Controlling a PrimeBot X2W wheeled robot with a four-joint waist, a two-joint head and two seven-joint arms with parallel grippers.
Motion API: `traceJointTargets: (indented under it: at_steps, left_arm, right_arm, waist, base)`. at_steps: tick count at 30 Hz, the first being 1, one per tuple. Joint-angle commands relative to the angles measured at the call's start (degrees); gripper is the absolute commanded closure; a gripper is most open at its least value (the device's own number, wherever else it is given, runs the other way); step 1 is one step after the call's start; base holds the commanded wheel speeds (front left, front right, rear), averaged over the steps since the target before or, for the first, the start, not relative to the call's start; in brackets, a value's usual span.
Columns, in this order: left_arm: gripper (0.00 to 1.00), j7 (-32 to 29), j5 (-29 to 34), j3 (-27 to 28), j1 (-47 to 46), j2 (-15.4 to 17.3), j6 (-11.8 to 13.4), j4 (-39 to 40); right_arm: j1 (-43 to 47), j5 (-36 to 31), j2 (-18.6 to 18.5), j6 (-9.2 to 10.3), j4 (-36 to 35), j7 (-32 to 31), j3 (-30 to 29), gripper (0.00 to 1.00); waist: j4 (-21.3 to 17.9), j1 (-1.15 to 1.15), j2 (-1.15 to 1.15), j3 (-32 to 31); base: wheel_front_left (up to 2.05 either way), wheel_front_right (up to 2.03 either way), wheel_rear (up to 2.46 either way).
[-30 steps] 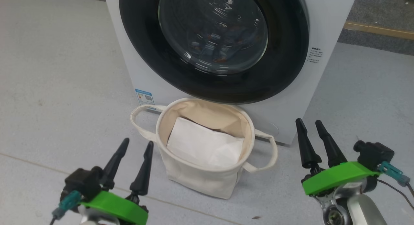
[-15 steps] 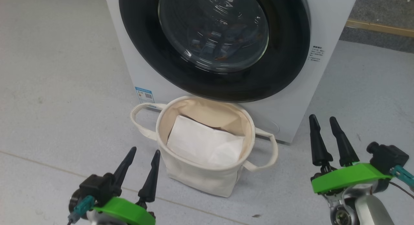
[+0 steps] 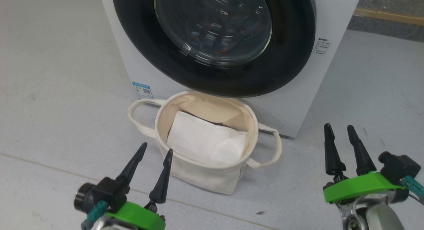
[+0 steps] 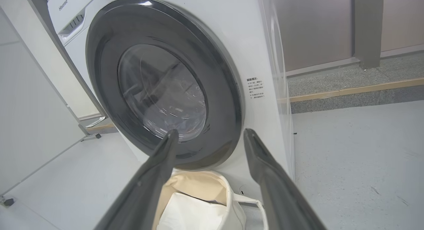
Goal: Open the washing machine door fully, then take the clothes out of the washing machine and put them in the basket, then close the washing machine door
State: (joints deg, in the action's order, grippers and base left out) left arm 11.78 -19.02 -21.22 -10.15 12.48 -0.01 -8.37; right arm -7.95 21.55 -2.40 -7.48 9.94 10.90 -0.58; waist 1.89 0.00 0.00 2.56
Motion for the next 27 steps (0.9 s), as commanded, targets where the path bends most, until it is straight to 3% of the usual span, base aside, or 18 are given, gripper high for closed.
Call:
traceJointTargets:
  at_steps: [1, 15, 20, 27]
  left_arm:
    - [0.0, 1.0, 2.5, 1.2, -3.6, 1.0, 0.3, 2.5]
    - [0.0, 3.2, 11.6, -1.8, -3.5, 1.2, 0.6, 2.8]
    - [0.0, 3.2, 11.5, -1.7, -3.0, 0.7, 0.5, 1.8]
    - [0.0, 3.2, 7.1, 1.4, -2.1, -1.7, 1.0, -0.4]
  right_arm:
    - [-2.0, -2.2, -0.4, -0.01, -1.4, 1.3, 1.6, 0.0]
    - [-2.9, -7.7, -0.5, -0.01, 0.6, 4.0, 3.4, 0.0]
    - [-2.3, -6.8, -0.5, -0.01, 1.0, 4.1, 3.6, 0.0]
    - [-1.7, -0.5, -0.5, -0.01, 0.1, 4.1, 4.7, 0.0]
  waist:
    - [-0.2, 0.0, 0.0, 0.4]
    - [-0.6, 0.0, 0.0, -0.1]
    - [-0.7, 0.0, 0.0, -0.6]
    - [-0.9, 0.0, 0.0, -1.0]
  base:
    - [0.0, 0.0, 0.0]
    - [0.0, 0.0, 0.0]
    - [0.0, 0.0, 0.0]
    - [0.0, 0.0, 0.0]
